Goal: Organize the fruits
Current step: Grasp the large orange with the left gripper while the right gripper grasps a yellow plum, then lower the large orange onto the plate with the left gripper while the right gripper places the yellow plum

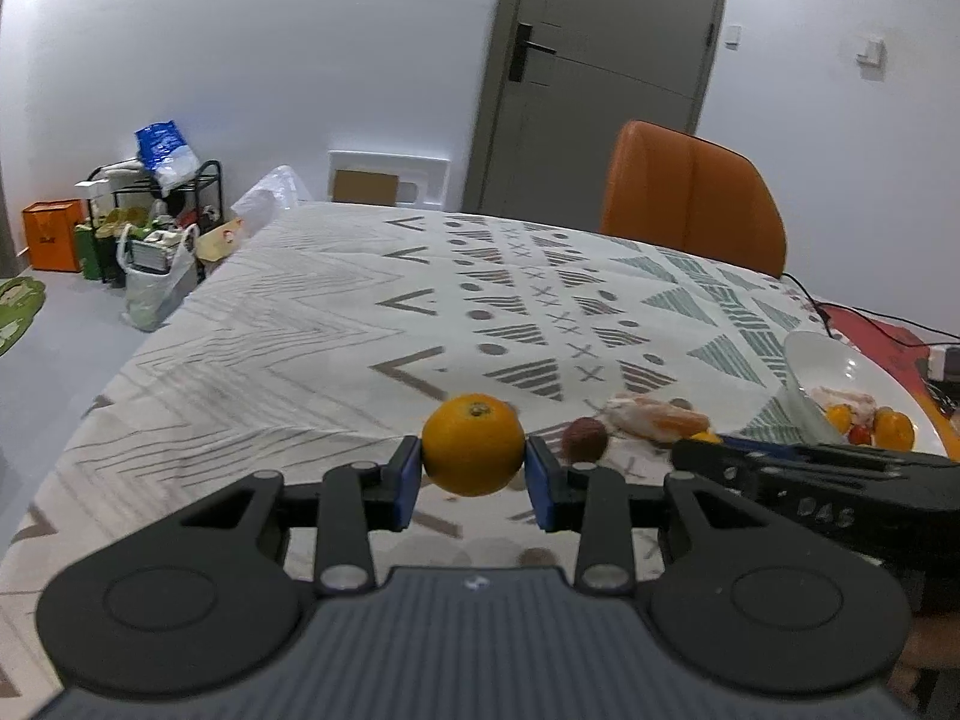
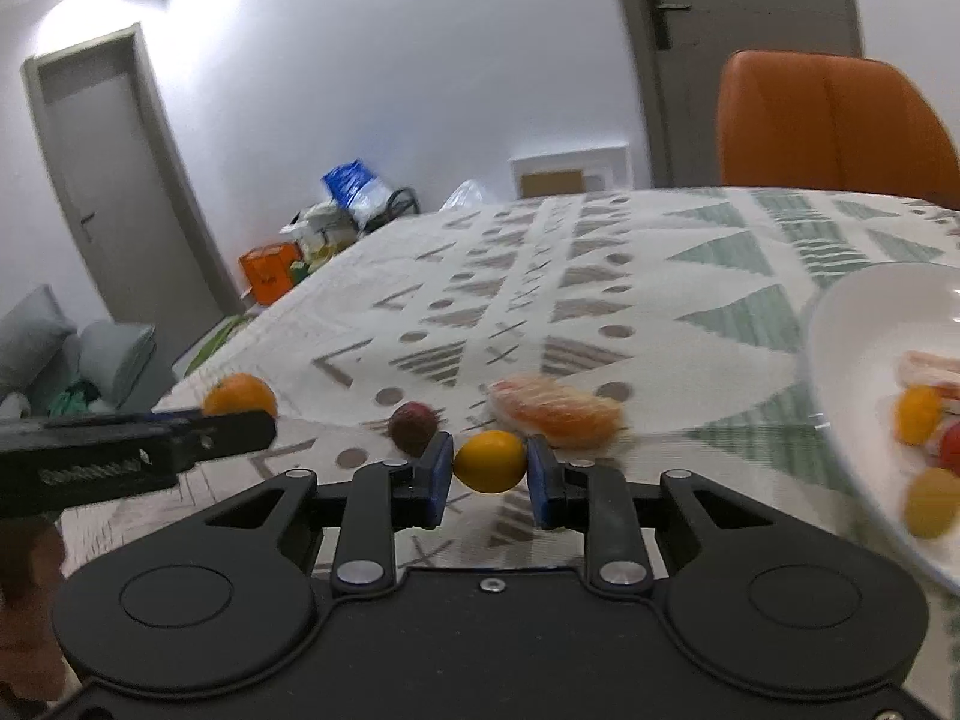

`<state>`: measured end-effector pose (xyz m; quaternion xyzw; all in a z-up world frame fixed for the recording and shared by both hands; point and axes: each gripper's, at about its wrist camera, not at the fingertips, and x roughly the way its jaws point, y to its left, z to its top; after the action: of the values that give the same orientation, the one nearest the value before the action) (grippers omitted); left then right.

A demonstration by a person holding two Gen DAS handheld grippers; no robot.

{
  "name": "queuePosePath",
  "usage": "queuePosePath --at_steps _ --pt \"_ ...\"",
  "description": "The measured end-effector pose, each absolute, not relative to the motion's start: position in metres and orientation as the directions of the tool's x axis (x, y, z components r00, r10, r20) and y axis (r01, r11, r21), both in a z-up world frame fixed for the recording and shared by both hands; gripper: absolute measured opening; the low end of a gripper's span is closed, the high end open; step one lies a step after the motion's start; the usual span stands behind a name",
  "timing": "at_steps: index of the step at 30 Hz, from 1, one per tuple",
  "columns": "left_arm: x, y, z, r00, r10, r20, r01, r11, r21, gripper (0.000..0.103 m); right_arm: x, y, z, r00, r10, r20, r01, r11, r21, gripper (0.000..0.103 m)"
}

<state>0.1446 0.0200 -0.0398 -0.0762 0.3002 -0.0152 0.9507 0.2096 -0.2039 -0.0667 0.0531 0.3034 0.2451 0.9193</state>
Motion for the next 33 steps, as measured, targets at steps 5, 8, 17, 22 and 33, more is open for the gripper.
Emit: queuePosePath --at_steps 5,8,17,22,33 --pt "0.153 -0.008 -0.040 0.812 -0.120 -0.570 0.030 0.986 -0.165 0.035 0.199 -0.231 -0.056 0.736 0.458 -0.499 -0.374 0.889 0.265 0.025" --pt "0.155 -0.025 -0.039 0.813 -0.150 -0.563 0.064 0.983 -0.170 0.035 0.194 -0.246 -0.051 0.757 0.436 -0.487 -0.347 0.899 0.266 0.025" --pt "0.162 -0.064 -0.034 0.805 -0.221 -0.551 0.153 0.974 -0.168 0.035 0.185 -0.284 -0.048 0.800 0.374 -0.469 -0.275 0.924 0.267 0.025" --pt "0.166 -0.085 -0.031 0.798 -0.256 -0.545 0.197 0.966 -0.166 0.035 0.181 -0.304 -0.049 0.815 0.342 -0.468 -0.239 0.934 0.267 0.025" --pt "0.177 -0.119 -0.030 0.778 -0.310 -0.546 0.264 0.951 -0.164 0.035 0.177 -0.341 -0.055 0.831 0.283 -0.479 -0.169 0.948 0.269 0.025"
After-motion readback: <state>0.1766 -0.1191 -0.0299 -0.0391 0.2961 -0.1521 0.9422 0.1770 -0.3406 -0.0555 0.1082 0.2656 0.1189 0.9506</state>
